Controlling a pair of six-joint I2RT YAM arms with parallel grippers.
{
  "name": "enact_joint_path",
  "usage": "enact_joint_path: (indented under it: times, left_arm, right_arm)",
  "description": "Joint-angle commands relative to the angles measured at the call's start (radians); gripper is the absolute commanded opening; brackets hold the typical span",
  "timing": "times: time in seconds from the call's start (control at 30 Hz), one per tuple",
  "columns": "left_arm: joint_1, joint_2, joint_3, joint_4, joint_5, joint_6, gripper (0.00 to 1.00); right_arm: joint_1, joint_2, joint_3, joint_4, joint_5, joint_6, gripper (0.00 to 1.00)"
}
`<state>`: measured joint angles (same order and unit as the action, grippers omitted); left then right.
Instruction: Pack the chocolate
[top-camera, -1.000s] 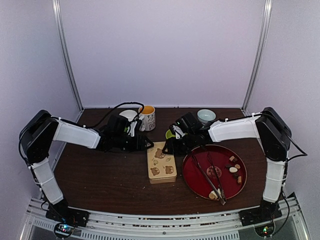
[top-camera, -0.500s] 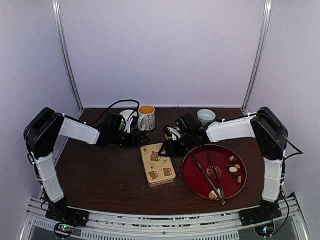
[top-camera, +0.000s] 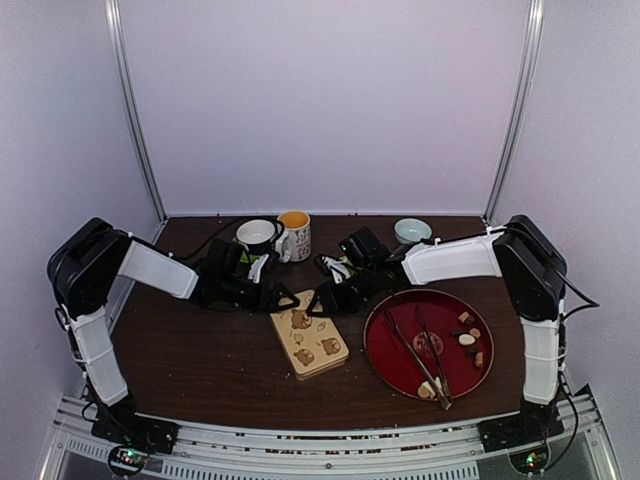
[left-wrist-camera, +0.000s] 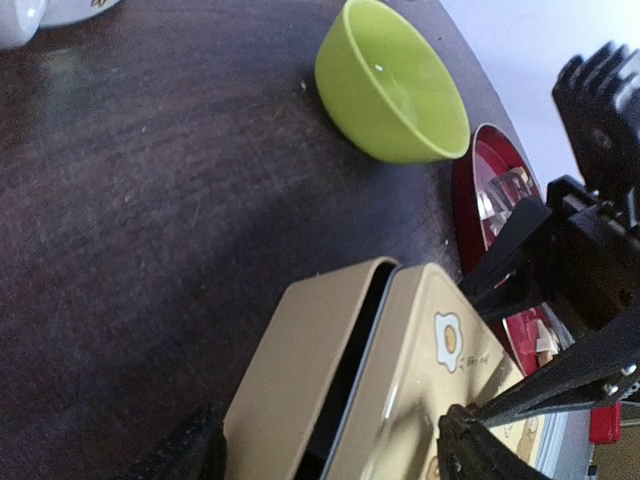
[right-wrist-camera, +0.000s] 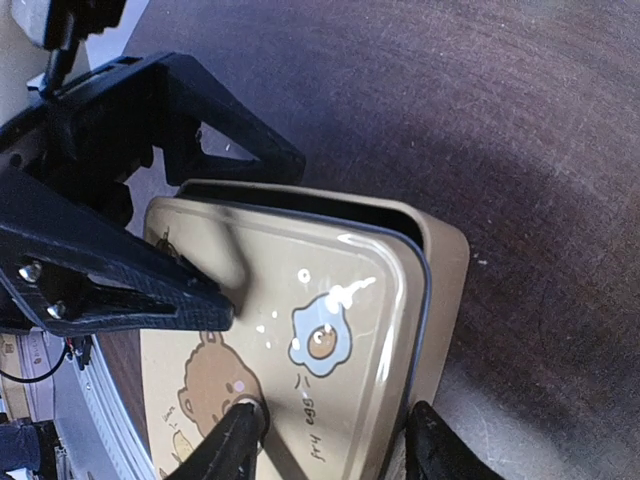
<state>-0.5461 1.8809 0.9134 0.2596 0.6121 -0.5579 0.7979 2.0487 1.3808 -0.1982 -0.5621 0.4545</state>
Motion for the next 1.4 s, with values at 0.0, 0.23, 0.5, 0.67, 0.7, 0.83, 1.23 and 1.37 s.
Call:
enact_joint_path:
  times: [0.0, 0.23, 0.5, 0.67, 0.7, 0.83, 1.23, 1.37]
  left_arm:
    - [-0.005, -0.049, -0.056, -0.008, 0.015, 0.008, 0.75]
    - [-0.010, -0.107, -0.145, -0.002, 0.016, -0.052, 0.69]
    - [-0.038, -0.167, -0.231, -0.004, -0.027, -0.115, 0.55]
    - [-0.039, -0.181, -0.263, -0.023, -0.076, -0.127, 0.48]
    - [-0.039, -0.180, -0.266, -0.024, -0.083, -0.128, 0.47]
    - [-0.040, -0.182, -0.269, -0.022, -0.106, -0.140, 0.54]
    - [-0.057, -0.172, -0.177, -0.089, -0.156, -0.118, 0.56]
    - [-0.058, -0.157, -0.159, -0.100, -0.166, -0.119, 0.54]
  right_arm:
    - [0.010, 0.016, 0.037, -0.021, 0.052, -0.010, 0.49]
    - [0.012, 0.031, 0.074, -0.027, 0.054, -0.009, 0.50]
    - [0.033, 0.004, 0.079, -0.054, 0.055, -0.034, 0.51]
    - [0.033, -0.106, 0.001, -0.035, 0.122, -0.015, 0.53]
    - [0.034, -0.131, -0.017, -0.036, 0.133, -0.013, 0.54]
    - [0.034, -0.235, -0.118, -0.028, 0.161, 0.004, 0.59]
    - [0.073, -0.383, -0.403, 0.032, 0.099, 0.046, 0.71]
    - [0.078, -0.365, -0.442, 0.066, 0.075, 0.056, 0.60]
